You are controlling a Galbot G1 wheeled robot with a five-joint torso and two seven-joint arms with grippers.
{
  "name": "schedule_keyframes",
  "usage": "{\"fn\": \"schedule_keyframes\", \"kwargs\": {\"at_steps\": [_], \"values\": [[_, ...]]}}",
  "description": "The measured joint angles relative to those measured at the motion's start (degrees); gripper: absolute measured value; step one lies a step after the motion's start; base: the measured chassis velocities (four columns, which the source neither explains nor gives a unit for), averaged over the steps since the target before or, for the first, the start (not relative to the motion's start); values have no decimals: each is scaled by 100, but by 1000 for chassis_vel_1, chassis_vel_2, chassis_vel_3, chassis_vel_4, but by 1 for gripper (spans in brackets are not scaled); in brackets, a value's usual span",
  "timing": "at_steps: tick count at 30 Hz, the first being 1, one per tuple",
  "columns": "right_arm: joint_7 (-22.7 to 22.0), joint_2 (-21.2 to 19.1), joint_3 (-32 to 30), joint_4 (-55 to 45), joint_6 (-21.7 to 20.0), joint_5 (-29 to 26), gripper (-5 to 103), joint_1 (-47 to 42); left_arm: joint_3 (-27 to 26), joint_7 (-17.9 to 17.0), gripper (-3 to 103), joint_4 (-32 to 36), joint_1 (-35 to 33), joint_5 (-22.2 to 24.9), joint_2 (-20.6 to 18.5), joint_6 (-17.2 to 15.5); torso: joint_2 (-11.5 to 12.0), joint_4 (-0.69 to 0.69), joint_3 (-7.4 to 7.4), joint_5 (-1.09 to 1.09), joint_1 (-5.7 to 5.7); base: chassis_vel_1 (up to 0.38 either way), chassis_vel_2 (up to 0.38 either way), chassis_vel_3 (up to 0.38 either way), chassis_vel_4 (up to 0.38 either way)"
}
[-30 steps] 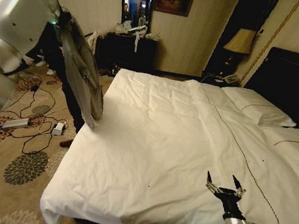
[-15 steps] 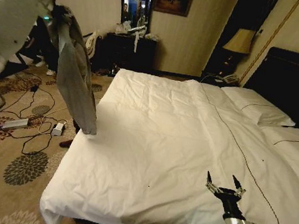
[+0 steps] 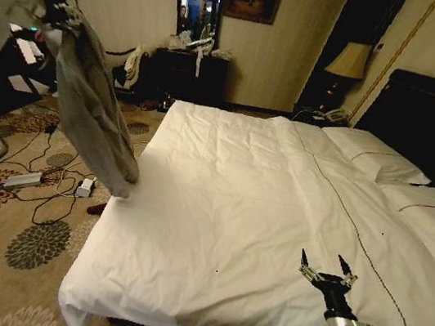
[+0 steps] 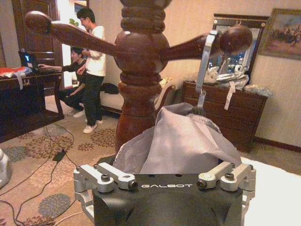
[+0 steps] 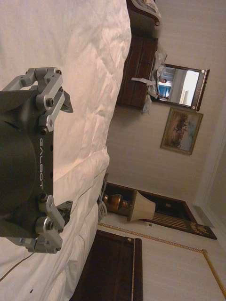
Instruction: Pick up the clothes from the bed and hang them on the clothes hanger.
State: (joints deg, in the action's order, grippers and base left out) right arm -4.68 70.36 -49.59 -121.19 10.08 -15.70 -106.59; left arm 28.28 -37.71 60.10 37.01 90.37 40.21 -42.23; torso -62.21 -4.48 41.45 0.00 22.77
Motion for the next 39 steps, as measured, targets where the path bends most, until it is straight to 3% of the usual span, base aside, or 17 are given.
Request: {"fn": "schedule_keyframes", "kwargs": {"at_steps": [5, 20, 26, 28, 30, 33, 35, 37, 39], "values": [[0, 0, 0, 0, 0, 0, 100, 0, 45, -218, 100, 327, -77, 113, -140, 2, 0, 0, 0, 1, -1, 0, 0, 0, 0], [0, 0, 0, 0, 0, 0, 100, 0, -154, -383, 100, 1658, -261, -142, -770, 8, 0, 1, 0, 1, -1, 0, 0, 0, 0], [0, 0, 0, 0, 0, 0, 100, 0, -263, -433, 100, 1887, -360, -215, -898, 9, 0, 2, 0, 0, -1, 0, 0, 0, 0], [0, 0, 0, 0, 0, 0, 100, 0, -313, -403, 100, 1969, -421, -406, -941, 113, 0, 1, 0, 2, -1, 0, 0, 0, 0], [0, 0, 0, 0, 0, 0, 100, 0, -420, -282, 100, 2090, -542, -573, -979, 481, 0, 2, 0, -1, -1, 0, 0, 0, 0], [0, 0, 0, 0, 0, 0, 100, 0, -504, -330, 100, 2229, -631, -493, -1010, 616, 0, 1, 0, 1, -1, 0, 0, 0, 0], [0, 0, 0, 0, 0, 0, 100, 0, -523, -274, 100, 2298, -687, -678, -1055, 675, 0, -1, 0, 2, -1, 0, 0, 0, 0], [0, 0, 0, 0, 0, 0, 100, 0, -549, 38, 100, 2405, -801, -1286, -1168, 856, 0, 1, 0, 2, -1, 0, 0, 0, 0], [0, 0, 0, 0, 0, 0, 100, 0, -567, 161, 100, 2478, -860, -1503, -1225, 952, 0, 4, 0, -3, -1, 0, 0, 0, 0]]}}
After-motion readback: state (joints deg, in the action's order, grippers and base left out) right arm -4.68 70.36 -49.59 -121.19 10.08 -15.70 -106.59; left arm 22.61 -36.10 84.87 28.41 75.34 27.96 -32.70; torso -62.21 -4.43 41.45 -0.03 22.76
